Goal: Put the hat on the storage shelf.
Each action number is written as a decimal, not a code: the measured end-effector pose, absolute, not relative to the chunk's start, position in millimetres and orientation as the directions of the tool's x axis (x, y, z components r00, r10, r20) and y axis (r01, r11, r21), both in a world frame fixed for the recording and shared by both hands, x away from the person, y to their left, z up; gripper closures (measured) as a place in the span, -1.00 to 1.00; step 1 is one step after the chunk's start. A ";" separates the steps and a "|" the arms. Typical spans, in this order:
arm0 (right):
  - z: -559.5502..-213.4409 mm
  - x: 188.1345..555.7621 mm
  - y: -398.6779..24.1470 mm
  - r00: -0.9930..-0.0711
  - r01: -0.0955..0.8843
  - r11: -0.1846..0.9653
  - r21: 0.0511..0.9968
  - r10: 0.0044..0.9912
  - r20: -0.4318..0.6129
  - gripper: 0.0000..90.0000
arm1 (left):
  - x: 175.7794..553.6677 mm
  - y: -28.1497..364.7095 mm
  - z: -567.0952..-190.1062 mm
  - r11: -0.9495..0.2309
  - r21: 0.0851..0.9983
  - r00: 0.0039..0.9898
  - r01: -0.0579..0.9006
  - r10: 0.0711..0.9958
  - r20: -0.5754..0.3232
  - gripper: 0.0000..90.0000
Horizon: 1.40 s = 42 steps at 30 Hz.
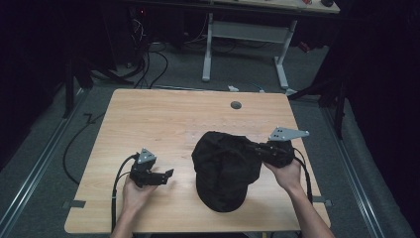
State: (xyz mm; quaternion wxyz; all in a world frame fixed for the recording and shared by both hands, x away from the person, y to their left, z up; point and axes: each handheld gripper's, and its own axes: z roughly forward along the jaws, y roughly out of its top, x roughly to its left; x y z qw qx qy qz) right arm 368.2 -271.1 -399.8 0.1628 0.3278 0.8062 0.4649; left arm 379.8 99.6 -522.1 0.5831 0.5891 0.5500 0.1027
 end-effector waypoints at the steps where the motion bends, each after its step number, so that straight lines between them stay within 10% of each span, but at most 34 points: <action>1: -397.6 368.3 -270.7 -0.735 0.372 0.353 0.859 0.677 0.040 0.90 | 379.1 98.1 -519.9 0.284 0.801 0.385 0.527 0.761 -0.523 -0.66; 42: -353.6 377.4 -257.3 -0.847 0.223 0.330 0.917 0.531 0.015 0.90 | 368.7 37.1 -447.3 0.128 0.797 0.651 0.590 0.508 -0.564 -0.70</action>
